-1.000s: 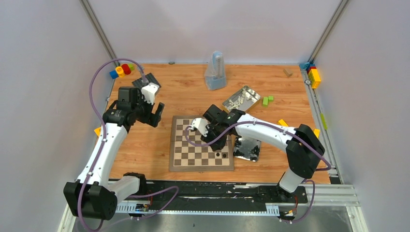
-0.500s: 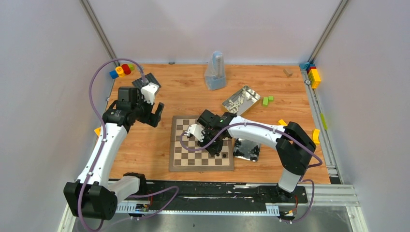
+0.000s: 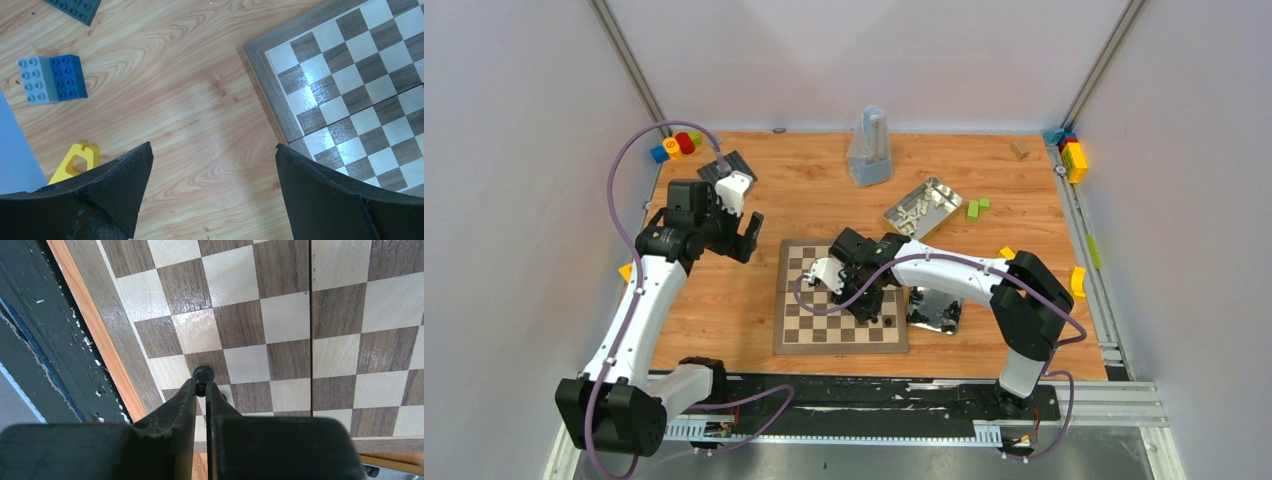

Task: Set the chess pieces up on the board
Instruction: Place the chess piece on the chessboard.

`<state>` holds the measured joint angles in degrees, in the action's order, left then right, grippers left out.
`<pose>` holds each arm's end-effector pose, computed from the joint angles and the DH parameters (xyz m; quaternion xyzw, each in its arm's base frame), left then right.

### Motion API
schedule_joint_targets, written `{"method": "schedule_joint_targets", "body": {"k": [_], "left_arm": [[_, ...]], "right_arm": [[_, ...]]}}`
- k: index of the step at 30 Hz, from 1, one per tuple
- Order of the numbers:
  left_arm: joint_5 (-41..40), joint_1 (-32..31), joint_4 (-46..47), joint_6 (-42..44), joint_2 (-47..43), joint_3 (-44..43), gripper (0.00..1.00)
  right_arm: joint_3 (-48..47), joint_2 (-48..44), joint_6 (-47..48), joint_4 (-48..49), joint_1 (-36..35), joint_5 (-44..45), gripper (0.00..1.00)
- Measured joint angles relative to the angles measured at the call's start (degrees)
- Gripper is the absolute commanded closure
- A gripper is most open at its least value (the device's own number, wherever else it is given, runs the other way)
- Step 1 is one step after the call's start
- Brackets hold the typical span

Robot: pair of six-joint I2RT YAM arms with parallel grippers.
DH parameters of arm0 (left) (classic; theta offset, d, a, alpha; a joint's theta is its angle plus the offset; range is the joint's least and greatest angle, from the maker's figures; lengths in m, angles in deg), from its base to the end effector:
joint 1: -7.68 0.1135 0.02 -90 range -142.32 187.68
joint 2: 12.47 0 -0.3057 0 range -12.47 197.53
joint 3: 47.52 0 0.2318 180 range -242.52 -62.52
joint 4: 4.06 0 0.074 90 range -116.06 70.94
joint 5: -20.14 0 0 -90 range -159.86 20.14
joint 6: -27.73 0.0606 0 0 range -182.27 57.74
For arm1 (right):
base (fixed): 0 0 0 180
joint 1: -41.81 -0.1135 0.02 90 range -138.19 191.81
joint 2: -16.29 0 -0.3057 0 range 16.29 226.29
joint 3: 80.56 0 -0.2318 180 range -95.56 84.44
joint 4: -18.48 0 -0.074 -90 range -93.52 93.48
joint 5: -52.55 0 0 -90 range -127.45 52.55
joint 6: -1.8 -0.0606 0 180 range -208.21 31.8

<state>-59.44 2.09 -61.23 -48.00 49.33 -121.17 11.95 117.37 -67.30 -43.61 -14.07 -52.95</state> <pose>0.1943 -0.0300 0.3355 0.1928 0.9014 -0.0551 0.3838 0.1755 0.2879 0.2308 -0.6237 0.7601 0.1647 0.0776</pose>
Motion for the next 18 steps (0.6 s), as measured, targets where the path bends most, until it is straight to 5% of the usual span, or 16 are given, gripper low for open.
{"method": "schedule_joint_targets", "body": {"k": [10, 18], "left_arm": [[0.0, 0.0, 0.0, 0.0, -0.2, 0.0, 0.00], [0.0, 0.0, 0.0, 0.0, -0.3, 0.0, 0.00]], "right_arm": [[0.0, 0.1, -0.1, 0.0, -0.3, 0.2, 0.53], [0.1, -0.8, -0.2, 0.1, -0.3, 2.5, 0.51]]}}
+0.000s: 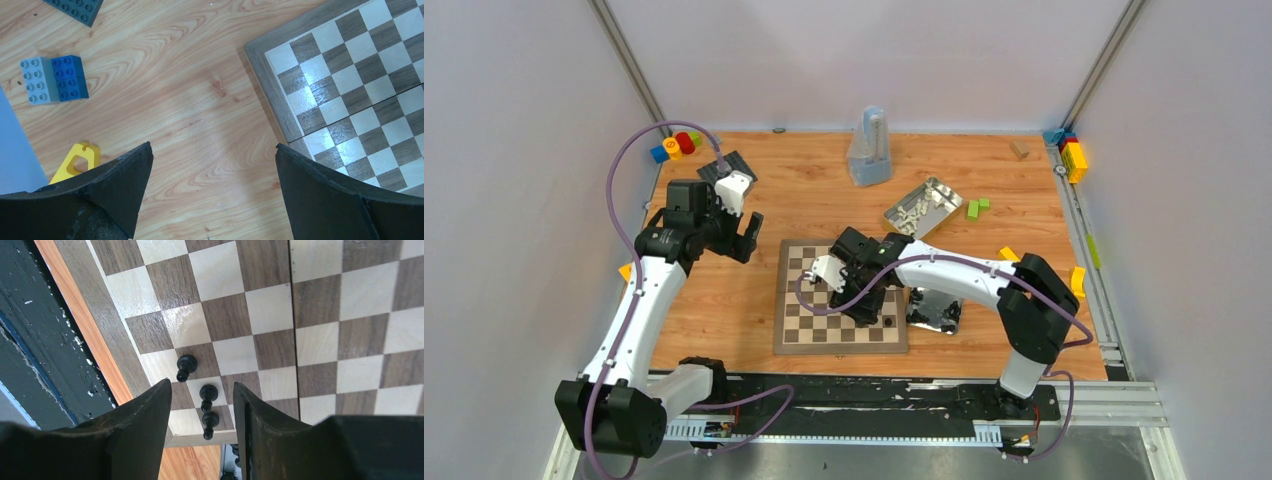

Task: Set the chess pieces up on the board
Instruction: Place the chess piece on the chessboard, then adjust the chess piece on the chessboard.

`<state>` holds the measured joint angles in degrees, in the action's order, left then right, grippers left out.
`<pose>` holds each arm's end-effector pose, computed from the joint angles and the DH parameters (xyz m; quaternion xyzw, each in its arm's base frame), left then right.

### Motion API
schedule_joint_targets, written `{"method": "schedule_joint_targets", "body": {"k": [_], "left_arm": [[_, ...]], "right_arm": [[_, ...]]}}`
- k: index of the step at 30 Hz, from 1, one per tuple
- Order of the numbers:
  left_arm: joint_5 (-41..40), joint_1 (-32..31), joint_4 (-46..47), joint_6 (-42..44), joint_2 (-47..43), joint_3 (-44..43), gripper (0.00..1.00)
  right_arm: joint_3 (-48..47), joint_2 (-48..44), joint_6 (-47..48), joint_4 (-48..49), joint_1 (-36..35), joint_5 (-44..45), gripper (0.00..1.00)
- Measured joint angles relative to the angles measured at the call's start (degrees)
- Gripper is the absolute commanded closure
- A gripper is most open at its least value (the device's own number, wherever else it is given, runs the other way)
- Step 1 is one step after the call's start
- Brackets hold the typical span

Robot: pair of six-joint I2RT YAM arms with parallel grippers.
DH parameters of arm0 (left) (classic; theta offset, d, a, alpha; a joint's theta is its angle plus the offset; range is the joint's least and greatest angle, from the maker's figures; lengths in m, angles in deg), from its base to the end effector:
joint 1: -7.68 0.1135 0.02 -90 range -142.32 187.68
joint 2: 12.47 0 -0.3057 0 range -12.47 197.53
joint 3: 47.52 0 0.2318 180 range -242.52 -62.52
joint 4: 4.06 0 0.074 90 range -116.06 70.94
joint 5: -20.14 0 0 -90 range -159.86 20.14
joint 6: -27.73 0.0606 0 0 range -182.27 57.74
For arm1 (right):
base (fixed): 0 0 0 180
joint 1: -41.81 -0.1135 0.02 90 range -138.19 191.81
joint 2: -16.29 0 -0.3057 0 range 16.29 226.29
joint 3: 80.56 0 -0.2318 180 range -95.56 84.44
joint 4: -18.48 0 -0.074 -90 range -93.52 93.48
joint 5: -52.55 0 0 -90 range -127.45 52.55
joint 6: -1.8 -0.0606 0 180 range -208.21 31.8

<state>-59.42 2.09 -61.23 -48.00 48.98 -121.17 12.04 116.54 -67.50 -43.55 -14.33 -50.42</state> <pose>0.1930 -0.0299 0.3366 0.1930 0.9002 -0.0549 0.3866 0.1754 0.2858 0.2343 -0.6237 0.7625 0.1464 0.0904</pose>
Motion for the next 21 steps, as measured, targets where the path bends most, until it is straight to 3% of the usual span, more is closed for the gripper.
{"method": "schedule_joint_targets", "body": {"k": [7, 21], "left_arm": [[0.0, 0.0, 0.0, 0.0, -0.2, 0.0, 0.00], [0.1, 0.0, 0.0, 0.0, -0.2, 0.0, 0.00]], "right_arm": [[1.5, -4.5, 0.0, 0.2, 1.0, 1.4, 0.56], [3.9, -4.7, 0.4, 0.2, 1.6, 1.7, 0.68]]}}
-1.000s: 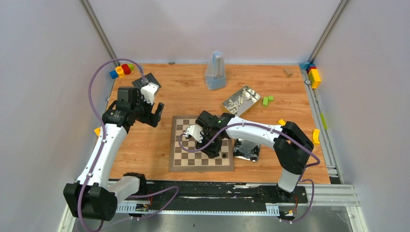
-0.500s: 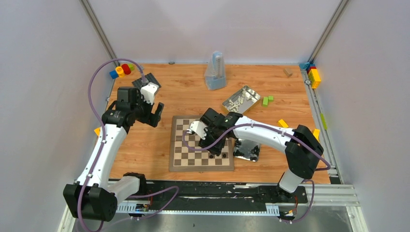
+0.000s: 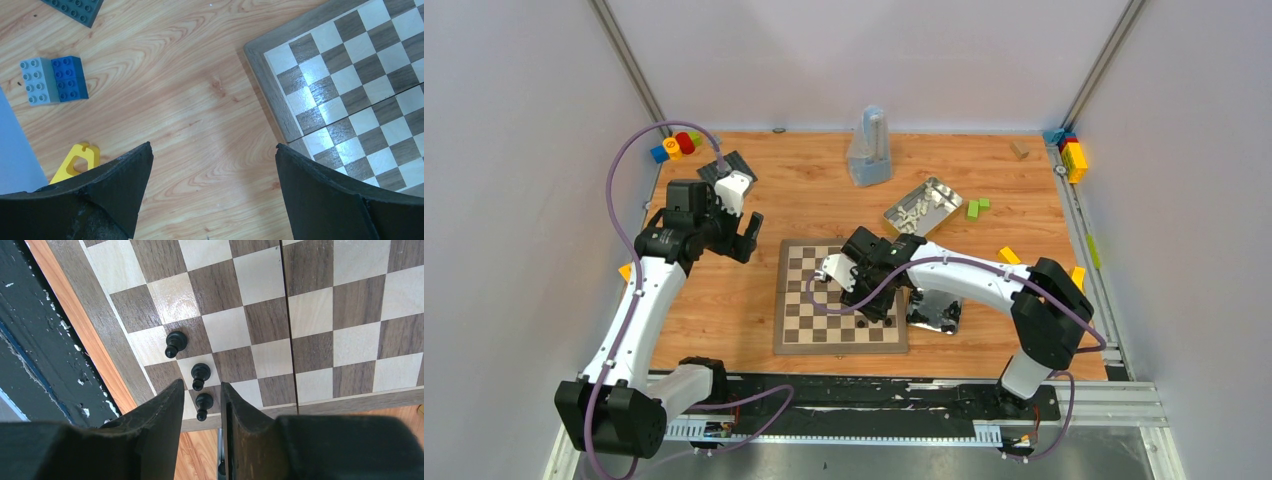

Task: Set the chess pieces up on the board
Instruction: Adjust the chess piece on the chessboard.

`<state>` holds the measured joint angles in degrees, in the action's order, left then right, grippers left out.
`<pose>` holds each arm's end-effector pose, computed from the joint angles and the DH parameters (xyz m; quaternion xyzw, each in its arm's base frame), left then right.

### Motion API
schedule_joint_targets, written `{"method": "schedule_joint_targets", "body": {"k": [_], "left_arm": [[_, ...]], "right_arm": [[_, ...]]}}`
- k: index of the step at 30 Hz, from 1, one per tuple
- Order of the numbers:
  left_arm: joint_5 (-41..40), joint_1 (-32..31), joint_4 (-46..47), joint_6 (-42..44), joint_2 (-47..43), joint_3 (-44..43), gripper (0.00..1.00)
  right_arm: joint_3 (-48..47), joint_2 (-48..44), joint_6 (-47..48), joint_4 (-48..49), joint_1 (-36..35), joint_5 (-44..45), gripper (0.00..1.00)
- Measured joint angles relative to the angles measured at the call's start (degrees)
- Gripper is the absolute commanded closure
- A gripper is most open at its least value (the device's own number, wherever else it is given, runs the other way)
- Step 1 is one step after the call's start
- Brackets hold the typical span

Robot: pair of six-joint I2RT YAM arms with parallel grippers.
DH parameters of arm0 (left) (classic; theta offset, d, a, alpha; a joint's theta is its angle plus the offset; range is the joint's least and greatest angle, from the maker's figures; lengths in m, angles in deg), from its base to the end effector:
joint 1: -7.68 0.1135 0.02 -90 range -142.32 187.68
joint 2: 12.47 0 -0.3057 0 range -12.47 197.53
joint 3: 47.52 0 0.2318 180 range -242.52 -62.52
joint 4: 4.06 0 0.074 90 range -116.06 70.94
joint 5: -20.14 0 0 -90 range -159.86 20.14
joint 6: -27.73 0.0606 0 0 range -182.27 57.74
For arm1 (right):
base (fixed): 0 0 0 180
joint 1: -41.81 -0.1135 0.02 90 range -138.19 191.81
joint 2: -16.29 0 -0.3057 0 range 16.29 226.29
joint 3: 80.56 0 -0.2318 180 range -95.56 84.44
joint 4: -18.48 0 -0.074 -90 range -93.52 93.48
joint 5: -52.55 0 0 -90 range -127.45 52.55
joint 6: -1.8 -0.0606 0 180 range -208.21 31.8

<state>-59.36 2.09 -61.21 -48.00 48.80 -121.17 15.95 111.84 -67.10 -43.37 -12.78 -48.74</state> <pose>0.1923 -0.0299 0.3372 0.1932 0.8994 -0.0552 0.3882 0.1718 0.2622 0.2411 -0.6154 0.7697 0.1334 0.1053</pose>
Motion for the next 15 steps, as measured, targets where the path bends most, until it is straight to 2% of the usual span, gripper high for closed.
{"method": "schedule_joint_targets", "body": {"k": [15], "left_arm": [[0.4, 0.0, 0.0, 0.0, 0.0, 0.0, 0.00]], "right_arm": [[0.3, 1.6, 0.0, 0.4, 0.0, -1.0, 0.85]]}}
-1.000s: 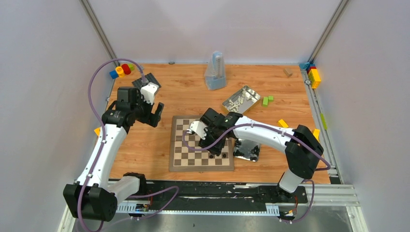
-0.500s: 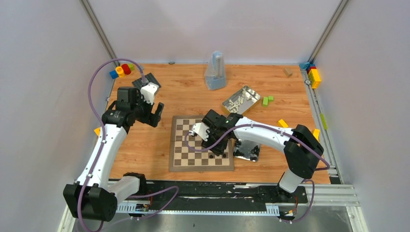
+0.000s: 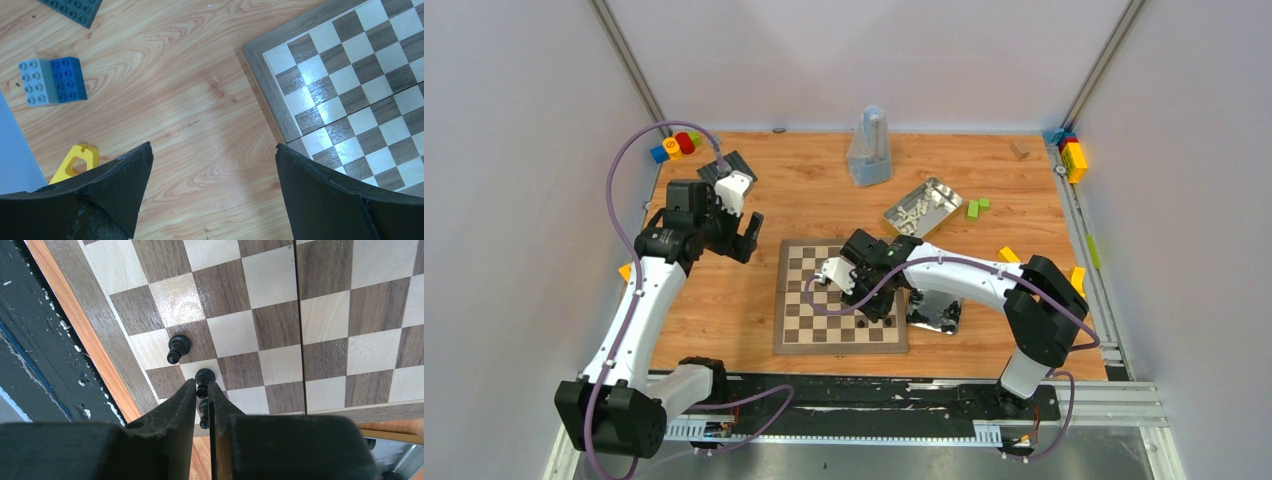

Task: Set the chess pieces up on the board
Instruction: Adjust the chess piece on the chessboard.

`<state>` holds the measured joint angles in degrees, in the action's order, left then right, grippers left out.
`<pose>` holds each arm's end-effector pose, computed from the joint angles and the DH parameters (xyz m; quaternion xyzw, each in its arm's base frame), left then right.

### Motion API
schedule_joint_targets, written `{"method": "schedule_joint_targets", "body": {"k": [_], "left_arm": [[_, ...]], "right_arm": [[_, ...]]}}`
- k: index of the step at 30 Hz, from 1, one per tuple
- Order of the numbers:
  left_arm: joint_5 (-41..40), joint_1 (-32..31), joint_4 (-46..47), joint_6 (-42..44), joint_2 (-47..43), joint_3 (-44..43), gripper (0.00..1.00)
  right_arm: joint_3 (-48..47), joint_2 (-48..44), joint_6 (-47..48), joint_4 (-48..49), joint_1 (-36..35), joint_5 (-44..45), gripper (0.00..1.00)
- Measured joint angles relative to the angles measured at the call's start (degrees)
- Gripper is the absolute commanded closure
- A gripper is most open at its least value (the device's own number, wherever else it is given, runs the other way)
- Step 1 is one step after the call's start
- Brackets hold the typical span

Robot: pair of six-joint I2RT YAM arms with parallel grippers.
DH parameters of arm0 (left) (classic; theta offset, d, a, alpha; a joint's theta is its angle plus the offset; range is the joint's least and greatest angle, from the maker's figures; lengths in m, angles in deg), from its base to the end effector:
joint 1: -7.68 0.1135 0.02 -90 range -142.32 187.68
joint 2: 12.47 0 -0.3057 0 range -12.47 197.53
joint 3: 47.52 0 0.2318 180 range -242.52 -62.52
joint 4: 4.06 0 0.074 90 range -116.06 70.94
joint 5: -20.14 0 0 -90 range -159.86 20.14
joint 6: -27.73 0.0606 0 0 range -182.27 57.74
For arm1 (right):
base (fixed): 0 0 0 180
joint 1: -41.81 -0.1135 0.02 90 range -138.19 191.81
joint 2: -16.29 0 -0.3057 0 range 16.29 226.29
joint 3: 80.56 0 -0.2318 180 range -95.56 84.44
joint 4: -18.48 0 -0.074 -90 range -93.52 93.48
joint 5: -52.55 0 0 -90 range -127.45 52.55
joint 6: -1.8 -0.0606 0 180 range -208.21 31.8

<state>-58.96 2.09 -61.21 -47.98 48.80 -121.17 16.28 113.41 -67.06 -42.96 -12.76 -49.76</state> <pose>0.1922 -0.0303 0.3372 0.1946 0.8988 -0.0584 0.3883 0.1729 0.2653 0.2320 -0.6159 0.7703 0.1382 0.0904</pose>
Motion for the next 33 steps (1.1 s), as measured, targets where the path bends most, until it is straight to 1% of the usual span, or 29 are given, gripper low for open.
{"method": "schedule_joint_targets", "body": {"k": [12, 22, 24, 25, 30, 33], "left_arm": [[0.2, 0.0, 0.0, 0.0, 0.0, 0.0, 0.00], [0.2, 0.0, 0.0, 0.0, 0.0, 0.0, 0.00], [0.2, 0.0, 0.0, 0.0, 0.0, 0.0, 0.00], [0.2, 0.0, 0.0, 0.0, 0.0, 0.0, 0.00], [0.2, 0.0, 0.0, 0.0, 0.0, 0.0, 0.00], [0.2, 0.0, 0.0, 0.0, 0.0, 0.0, 0.00]], "right_arm": [[0.6, 0.0, 0.0, 0.2, 0.1, -0.7, 0.88], [0.6, 0.0, 0.0, 0.2, 0.1, -1.3, 0.88], [0.6, 0.0, 0.0, 0.2, 0.1, -1.3, 0.84], [0.6, 0.0, 0.0, 0.2, 0.1, -1.3, 0.80], [0.9, 0.0, -0.2, 0.0, 0.1, -1.1, 0.52], [0.9, -0.2, 0.0, 0.0, 0.1, -0.4, 0.46]]}}
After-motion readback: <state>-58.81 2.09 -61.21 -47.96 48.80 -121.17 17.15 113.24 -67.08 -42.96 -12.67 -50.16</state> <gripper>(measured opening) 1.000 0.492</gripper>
